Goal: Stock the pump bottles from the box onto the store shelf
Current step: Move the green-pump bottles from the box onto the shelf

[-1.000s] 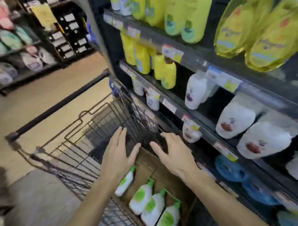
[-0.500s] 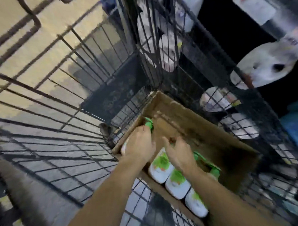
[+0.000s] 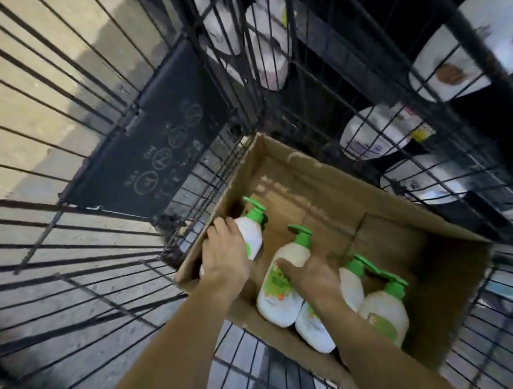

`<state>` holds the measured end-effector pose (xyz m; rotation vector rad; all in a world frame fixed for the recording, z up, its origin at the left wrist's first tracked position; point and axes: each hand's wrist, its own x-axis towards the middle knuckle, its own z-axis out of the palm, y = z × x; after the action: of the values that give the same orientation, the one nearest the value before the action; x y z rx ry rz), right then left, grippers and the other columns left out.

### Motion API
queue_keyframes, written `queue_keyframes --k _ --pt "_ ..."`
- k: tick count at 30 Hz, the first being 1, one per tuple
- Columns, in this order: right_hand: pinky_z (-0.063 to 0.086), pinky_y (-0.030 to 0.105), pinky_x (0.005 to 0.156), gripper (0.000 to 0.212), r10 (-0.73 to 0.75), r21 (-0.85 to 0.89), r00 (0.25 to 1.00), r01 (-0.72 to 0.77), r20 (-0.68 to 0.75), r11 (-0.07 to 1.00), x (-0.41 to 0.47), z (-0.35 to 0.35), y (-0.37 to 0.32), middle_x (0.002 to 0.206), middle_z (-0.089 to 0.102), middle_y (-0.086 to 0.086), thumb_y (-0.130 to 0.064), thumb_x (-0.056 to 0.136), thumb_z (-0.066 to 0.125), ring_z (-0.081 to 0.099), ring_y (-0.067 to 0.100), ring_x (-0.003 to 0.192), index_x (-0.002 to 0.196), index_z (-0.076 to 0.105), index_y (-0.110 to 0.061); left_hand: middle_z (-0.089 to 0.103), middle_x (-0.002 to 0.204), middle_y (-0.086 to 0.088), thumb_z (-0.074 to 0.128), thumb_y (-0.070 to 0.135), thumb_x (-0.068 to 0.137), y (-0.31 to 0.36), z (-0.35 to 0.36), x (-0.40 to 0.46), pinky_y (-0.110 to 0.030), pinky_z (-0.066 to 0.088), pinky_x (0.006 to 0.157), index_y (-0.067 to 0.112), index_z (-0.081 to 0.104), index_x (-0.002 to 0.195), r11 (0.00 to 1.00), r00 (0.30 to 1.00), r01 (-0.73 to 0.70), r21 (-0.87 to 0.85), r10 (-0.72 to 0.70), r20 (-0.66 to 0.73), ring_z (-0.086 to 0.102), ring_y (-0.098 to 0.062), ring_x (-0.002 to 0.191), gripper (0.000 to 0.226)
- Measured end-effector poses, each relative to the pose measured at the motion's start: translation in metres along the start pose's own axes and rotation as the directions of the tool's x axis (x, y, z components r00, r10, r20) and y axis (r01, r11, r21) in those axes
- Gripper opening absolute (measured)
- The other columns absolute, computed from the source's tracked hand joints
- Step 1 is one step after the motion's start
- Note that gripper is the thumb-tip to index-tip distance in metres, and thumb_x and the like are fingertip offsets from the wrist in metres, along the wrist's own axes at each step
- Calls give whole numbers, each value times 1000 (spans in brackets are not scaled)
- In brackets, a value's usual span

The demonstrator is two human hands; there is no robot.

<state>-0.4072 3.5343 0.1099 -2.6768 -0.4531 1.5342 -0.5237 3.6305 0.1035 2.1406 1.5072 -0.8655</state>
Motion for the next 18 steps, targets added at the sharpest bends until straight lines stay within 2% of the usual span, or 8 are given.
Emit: queue_keyframes --k 2,4,6,9,11,14,18 --pt "41 39 98 88 -11 136 1000 12 -7 991 0 6 1 139 50 20 -49 80 74 50 38 127 143 31 -4 37 133 -14 77 49 67 2 7 -2 -39 42 96 11 19 144 998 1000 -2 -61 2 0 38 -31 123 103" --pt "43 40 93 83 -25 231 999 20 20 973 1 7 5 133 54 22 -43 79 78 53 40 122 137 34 -4 42 131 -13 81 44 64 2 17 -3 -45 42 97 17 23 137 979 998 7 -203 5 58 41 -34 123 97" --pt "44 40 91 81 -59 260 998 46 40 964 1 6 14 132 56 21 -42 79 78 54 39 122 136 34 -4 44 130 -15 81 38 62 1 24 0 -50 41 98 20 23 134 920 986 45 -390 21 163 45 -38 121 95" --pt "44 38 95 86 -99 264 992 76 76 962 1 7 26 138 55 14 -45 79 77 52 35 126 142 32 -9 36 137 -13 79 32 63 -8 28 4 -46 41 101 26 17 137 792 949 154 -591 47 310 42 -35 124 97" --pt "43 37 97 89 -120 274 989 92 89 957 2 9 33 142 52 12 -42 78 79 51 33 129 147 30 -12 34 140 -12 80 31 62 -14 33 3 -46 43 100 31 13 140 780 935 155 -606 82 344 42 -34 124 103" --pt "45 39 99 91 -126 342 988 87 93 936 2 12 40 143 51 9 -40 75 82 51 31 128 146 32 -15 42 137 -11 83 48 51 -18 37 -5 -49 44 98 40 9 143 821 947 91 -563 102 303 46 -37 122 118" --pt "48 45 100 96 -170 404 985 141 37 904 -13 9 48 137 55 0 -43 67 87 54 25 125 146 36 -20 45 130 -12 81 47 55 -15 33 -18 -49 44 96 41 13 141 837 956 99 -539 71 285 48 -38 118 110"
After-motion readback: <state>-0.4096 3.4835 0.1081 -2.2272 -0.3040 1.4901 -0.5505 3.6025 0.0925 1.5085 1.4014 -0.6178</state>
